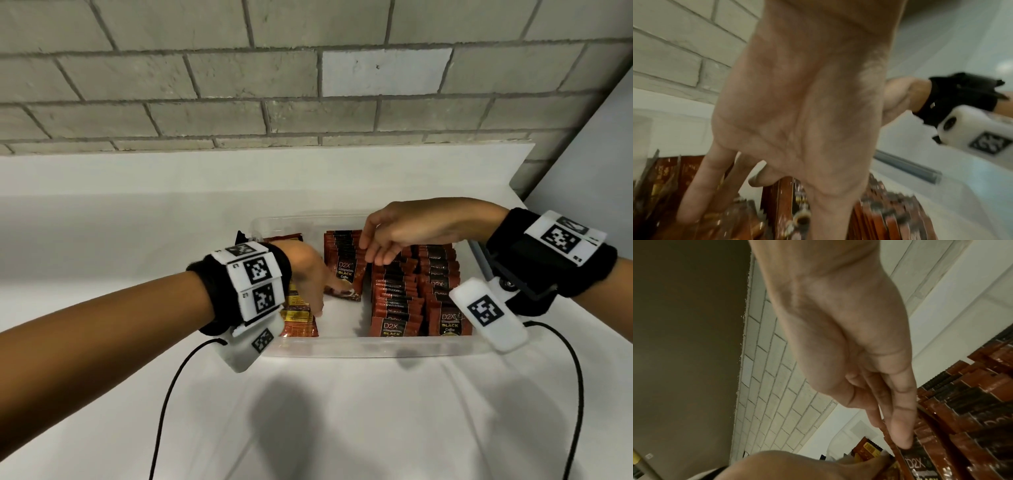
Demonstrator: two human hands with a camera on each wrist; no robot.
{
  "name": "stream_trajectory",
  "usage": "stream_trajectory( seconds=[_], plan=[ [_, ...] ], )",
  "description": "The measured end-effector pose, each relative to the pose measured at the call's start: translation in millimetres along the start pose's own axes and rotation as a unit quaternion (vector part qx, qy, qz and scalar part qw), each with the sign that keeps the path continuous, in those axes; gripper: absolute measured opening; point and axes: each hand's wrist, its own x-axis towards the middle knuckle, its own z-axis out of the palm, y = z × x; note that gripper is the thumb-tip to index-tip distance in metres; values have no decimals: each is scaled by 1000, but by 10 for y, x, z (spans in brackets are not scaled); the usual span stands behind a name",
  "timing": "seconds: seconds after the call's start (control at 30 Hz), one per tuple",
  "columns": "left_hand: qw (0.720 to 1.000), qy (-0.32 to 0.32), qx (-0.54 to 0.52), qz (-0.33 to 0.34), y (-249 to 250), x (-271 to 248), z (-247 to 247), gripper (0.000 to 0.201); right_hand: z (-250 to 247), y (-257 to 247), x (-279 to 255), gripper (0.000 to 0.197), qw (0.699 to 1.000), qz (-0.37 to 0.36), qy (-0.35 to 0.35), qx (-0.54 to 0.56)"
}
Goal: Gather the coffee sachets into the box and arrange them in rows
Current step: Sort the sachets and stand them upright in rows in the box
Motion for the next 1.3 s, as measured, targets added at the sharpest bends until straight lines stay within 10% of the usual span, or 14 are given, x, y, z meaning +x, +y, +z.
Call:
stream_trajectory(
  seconds=[0.47,1.3],
  plan=[
    [950,241,-199,-14,-551,-734,582,34,720,-277,305,11,983,95,-151,-51],
    [883,357,-305,-12,-653,-641,1067,51,1005,-527,709,34,978,181,-3,101]
  ],
)
